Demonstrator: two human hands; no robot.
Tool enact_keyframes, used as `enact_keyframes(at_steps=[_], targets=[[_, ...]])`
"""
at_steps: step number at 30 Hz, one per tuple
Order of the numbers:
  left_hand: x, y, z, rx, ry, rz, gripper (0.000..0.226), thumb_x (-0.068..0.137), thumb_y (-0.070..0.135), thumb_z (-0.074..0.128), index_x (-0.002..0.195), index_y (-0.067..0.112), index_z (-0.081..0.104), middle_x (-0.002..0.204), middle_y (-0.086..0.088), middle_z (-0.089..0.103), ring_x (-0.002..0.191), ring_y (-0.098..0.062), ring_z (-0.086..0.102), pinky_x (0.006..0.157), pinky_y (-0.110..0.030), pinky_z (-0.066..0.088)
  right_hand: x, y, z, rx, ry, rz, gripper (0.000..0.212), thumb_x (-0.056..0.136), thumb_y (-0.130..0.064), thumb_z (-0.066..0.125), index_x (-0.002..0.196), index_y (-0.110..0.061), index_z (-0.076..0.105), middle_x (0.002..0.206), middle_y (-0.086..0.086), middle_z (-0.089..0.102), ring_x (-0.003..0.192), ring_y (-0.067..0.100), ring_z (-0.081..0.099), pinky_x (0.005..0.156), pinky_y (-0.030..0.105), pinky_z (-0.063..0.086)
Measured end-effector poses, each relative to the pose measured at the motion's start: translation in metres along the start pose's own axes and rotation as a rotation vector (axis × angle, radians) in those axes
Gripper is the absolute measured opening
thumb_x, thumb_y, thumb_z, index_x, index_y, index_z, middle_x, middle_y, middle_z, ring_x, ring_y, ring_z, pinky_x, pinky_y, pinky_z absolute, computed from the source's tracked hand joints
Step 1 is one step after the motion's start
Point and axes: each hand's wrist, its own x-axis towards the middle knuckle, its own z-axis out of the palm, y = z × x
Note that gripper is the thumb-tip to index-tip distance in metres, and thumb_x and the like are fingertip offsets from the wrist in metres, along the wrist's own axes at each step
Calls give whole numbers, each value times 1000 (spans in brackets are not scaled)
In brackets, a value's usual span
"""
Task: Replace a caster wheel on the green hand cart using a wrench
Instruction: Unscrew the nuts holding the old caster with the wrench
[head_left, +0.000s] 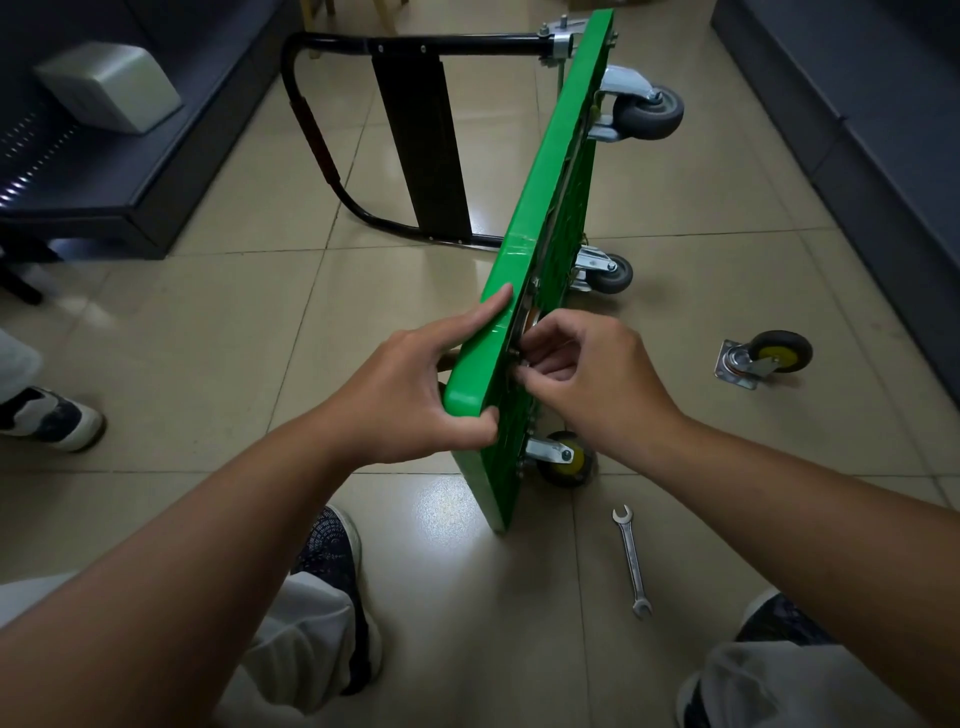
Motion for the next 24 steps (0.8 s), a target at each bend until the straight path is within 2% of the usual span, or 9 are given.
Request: enact_keyframes(at_steps=[5,10,13,15,17,19,22,24], targets=[[0,1,0,8,0,-4,101,79,7,80,157,46,29,147,23,45,114,-6,64,81,-28,62,-4,0,-1,-10,4,-78,20,79,-6,81,92,-14,69,79,-1,69,67,14,66,67,28,59],[-2,-1,-6,-27,-6,-22,100,80,6,81,155,49,31,151,19,43,122,-12,62,81,-32,63,-19,13,-31,-163,155,-254,25,80,-5,77,102,-13,69,91,-2,65,78,7,61,70,15,49],[-1,-2,-9,-18,-9,-23,100,79,7,82,153,52,32,149,22,42,123,-9,60,81,-31,63,-43,41,-49,-274,211,-277,27,79,-3,78,104,-10,69,90,-6,62,80,1,55,70,15,46],[2,-1,-10,-27,-11,-31,100,79,6,82,151,54,34,147,26,41,123,-4,58,79,-30,63,-59,69,-51,-344,142,-274,30,77,-1,80,104,-10,70,91,-9,61,82,-4,54,71,16,47],[5,1,-11,-20,-6,-36,100,79,4,82,150,56,35,145,28,41,121,3,58,79,-27,62,-67,101,-51,-393,65,-221,27,78,-4,81,101,-13,69,89,-11,59,83,-9,52,71,10,44],[7,3,-10,-23,1,-51,101,79,1,81,149,57,35,145,27,44,120,4,59,79,-26,62,-66,134,-48,-416,52,-112,23,79,-7,81,94,-17,65,85,-11,56,79,-5,52,67,8,40],[8,8,-9,3,-12,-75,102,80,2,81,151,56,32,141,32,45,119,6,59,84,-22,59,-57,183,-34,-383,147,100,23,78,-9,81,83,-17,60,78,-6,54,69,6,53,61,19,43],[8,9,-6,48,-5,-68,99,79,15,83,152,55,29,144,35,41,124,7,55,90,-22,57,-51,214,-22,-346,210,237,26,77,-6,81,78,-16,58,77,-3,55,66,9,54,59,24,45]])
